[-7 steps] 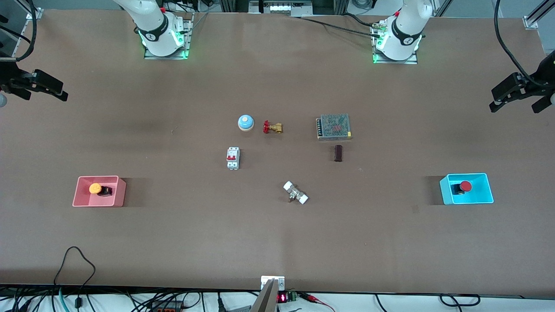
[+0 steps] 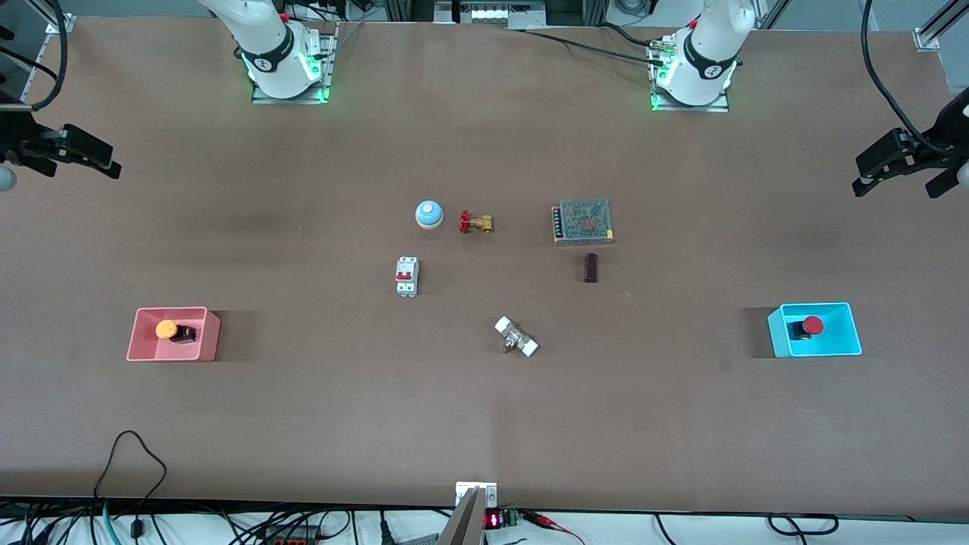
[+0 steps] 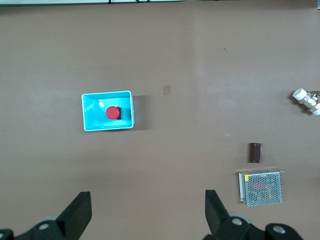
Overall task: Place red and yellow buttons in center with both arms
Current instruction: 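Move the right gripper to the pink box while the left gripper nears cyan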
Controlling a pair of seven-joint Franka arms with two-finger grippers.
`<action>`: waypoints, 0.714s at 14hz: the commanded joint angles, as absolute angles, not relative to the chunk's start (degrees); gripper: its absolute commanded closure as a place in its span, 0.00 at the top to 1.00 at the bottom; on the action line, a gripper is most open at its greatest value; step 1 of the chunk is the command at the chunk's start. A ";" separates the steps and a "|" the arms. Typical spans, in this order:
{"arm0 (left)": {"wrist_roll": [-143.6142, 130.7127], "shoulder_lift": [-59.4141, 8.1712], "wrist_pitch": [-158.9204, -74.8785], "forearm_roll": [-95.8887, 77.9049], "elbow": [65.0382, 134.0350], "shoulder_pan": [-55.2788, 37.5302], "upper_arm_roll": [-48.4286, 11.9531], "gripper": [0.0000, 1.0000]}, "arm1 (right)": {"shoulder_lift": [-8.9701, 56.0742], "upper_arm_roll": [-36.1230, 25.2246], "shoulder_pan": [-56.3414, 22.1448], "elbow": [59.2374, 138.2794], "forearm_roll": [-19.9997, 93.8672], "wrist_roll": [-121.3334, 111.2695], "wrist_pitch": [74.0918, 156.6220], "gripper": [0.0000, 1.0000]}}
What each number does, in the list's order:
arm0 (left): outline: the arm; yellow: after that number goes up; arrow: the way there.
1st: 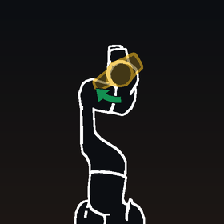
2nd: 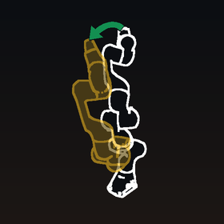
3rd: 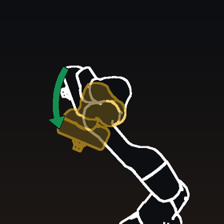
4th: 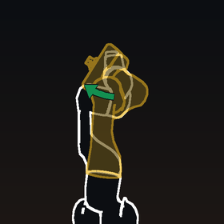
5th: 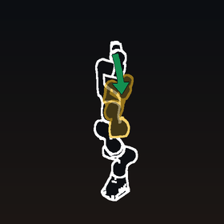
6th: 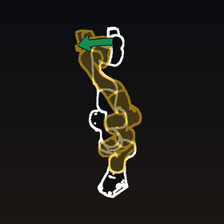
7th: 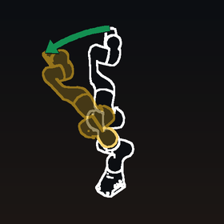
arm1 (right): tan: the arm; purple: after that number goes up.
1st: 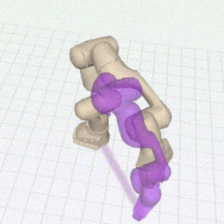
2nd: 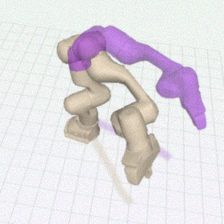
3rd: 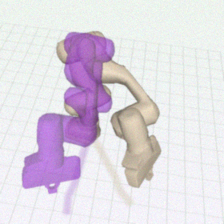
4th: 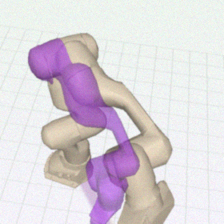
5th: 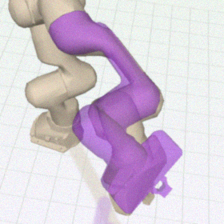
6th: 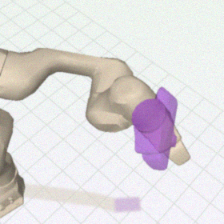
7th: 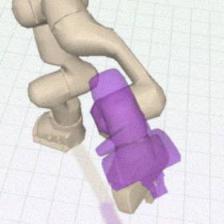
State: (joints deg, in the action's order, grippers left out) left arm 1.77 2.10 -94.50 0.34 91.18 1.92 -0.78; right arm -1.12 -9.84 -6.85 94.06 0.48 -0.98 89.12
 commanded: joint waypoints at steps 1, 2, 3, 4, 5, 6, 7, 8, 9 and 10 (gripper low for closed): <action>2.90 0.98 -95.79 -0.44 92.20 2.37 0.17 1.00 | 2.01 -9.49 -6.24 93.69 -0.26 -1.14 90.87 1.00; 3.34 0.01 -97.02 -0.44 92.20 3.42 0.18 1.00 | 3.50 -9.58 -5.98 93.69 -0.35 -1.06 92.27 1.00; 3.51 -1.39 -97.64 -0.35 92.11 3.95 0.18 1.00 | 5.78 -9.75 -5.72 93.60 -0.35 -1.05 93.76 1.00; 3.52 -2.80 -99.47 0.00 92.11 4.30 0.26 1.00 | 7.80 -9.84 -5.54 93.60 -0.44 -1.05 95.35 1.00; 3.52 -4.12 -100.71 0.00 92.11 5.18 0.18 1.00 | 10.08 -10.02 -5.45 93.52 -0.44 -0.97 97.80 1.00; 3.69 -5.52 -101.77 0.09 92.11 5.79 0.18 1.00 | 13.07 -10.02 -4.58 92.99 -0.44 -1.05 101.13 1.00; 5.34 -6.93 -102.47 0.09 92.11 6.41 0.18 1.00 | 16.05 -10.02 -3.96 92.12 -0.53 -1.14 103.77 1.00; 7.28 -8.60 -103.26 0.09 92.02 7.03 0.26 1.00 | 19.74 -10.02 -3.00 90.28 -0.53 -1.23 105.89 1.00; 7.82 -10.09 -104.75 0.09 92.02 7.90 0.26 1.00 | 23.78 -10.02 -1.77 87.48 -0.79 -1.75 106.95 1.00; 8.52 -11.59 -106.16 0.09 92.02 8.61 0.26 1.00 | 27.65 -10.02 -1.41 84.75 -1.14 -2.28 107.31 1.00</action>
State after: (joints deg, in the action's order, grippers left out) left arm 5.81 -9.09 -104.31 0.35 92.81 7.32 0.21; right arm 19.95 -10.38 -3.12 92.23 -0.20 -1.19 107.53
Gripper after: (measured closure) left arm 0.000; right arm 0.000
